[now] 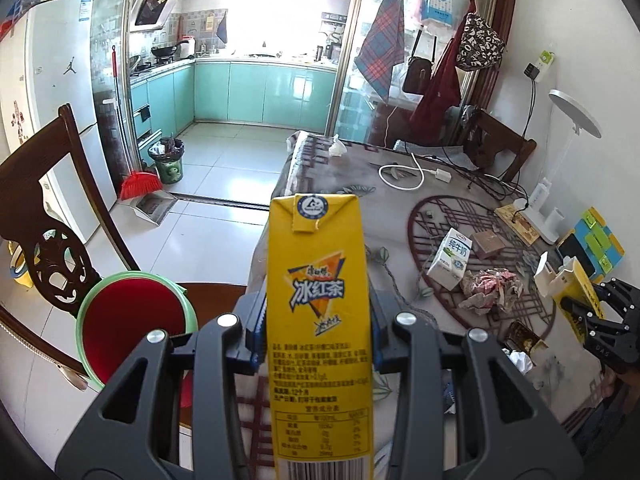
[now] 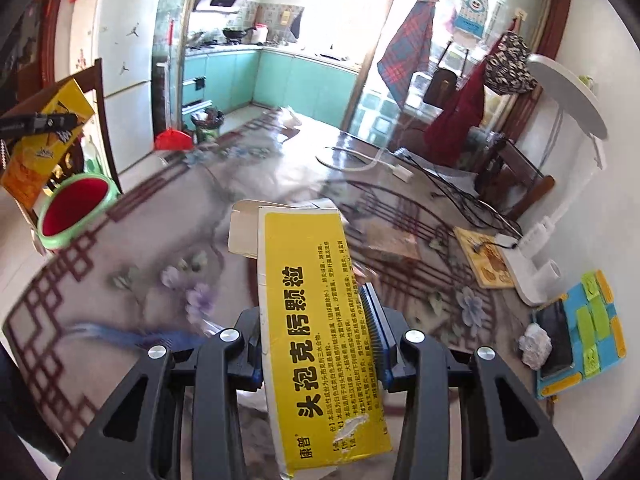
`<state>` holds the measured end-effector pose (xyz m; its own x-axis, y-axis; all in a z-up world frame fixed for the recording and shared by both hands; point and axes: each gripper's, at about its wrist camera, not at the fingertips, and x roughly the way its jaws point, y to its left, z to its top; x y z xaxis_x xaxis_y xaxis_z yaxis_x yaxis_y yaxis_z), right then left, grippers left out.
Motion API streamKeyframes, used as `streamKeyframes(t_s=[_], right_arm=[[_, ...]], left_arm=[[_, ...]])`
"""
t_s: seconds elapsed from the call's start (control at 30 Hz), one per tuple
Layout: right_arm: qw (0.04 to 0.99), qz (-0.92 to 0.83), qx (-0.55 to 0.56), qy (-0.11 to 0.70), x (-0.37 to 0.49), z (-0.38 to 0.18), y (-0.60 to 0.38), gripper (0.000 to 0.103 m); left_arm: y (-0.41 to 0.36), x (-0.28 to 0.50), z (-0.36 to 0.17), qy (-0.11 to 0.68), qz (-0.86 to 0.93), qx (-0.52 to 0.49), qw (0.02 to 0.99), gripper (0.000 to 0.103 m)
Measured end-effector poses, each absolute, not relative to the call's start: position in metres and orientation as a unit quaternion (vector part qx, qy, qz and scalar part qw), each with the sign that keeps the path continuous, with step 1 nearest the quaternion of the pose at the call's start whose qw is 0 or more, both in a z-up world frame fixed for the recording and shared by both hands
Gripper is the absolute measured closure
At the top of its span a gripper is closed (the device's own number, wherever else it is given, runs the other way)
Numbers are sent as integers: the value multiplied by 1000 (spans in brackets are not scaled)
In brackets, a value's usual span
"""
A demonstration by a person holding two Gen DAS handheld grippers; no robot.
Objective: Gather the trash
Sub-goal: 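Carry the carton over the red bin and open the left tool while the right tool carries the box, then open the right tool over the red bin to drop the medicine box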
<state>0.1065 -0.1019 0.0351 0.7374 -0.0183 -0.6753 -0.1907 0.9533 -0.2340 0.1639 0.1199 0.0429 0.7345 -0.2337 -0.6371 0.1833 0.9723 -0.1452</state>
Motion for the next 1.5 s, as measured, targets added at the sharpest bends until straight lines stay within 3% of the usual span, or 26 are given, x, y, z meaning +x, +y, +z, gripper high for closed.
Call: streamKeyframes(t_s=[0.67, 1.13, 1.17, 1.23, 1.27, 1.3, 1.5], right_arm=[[909, 202, -145, 335, 175, 40, 100, 64], [894, 244, -140, 350, 207, 28, 188, 64], [893, 244, -141, 350, 208, 26, 190, 64], [892, 246, -140, 354, 211, 23, 193, 64], [891, 246, -139, 356, 212, 21, 194, 65], [890, 247, -140, 357, 213, 19, 194, 65], [881, 268, -142, 363, 218, 10, 215, 65]], left_arm=[[279, 200, -3, 385, 66, -26, 920, 67], [335, 228, -51, 432, 89, -62, 895, 66], [336, 229, -51, 432, 92, -62, 895, 65], [339, 227, -48, 427, 95, -70, 897, 51], [340, 227, -45, 421, 98, -71, 899, 35], [341, 225, -40, 413, 102, -70, 902, 25], [362, 209, -5, 359, 151, -79, 917, 20]])
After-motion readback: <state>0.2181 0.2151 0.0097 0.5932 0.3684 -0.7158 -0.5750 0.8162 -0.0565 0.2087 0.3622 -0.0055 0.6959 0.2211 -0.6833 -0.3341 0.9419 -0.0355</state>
